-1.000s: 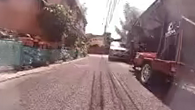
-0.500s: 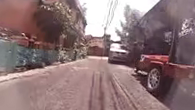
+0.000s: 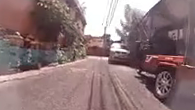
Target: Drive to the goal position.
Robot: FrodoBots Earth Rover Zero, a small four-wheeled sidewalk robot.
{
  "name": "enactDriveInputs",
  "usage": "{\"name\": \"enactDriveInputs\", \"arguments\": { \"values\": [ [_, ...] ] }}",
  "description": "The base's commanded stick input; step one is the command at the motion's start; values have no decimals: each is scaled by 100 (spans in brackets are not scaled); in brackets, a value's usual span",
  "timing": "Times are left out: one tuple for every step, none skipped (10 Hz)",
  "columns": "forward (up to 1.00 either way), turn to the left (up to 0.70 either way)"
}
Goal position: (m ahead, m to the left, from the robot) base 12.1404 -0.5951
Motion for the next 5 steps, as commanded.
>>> {"name": "enactDriveInputs", "arguments": {
  "values": [
    [70,0],
    [70,0],
    [70,0],
    [70,0],
    [70,0]
  ]
}}
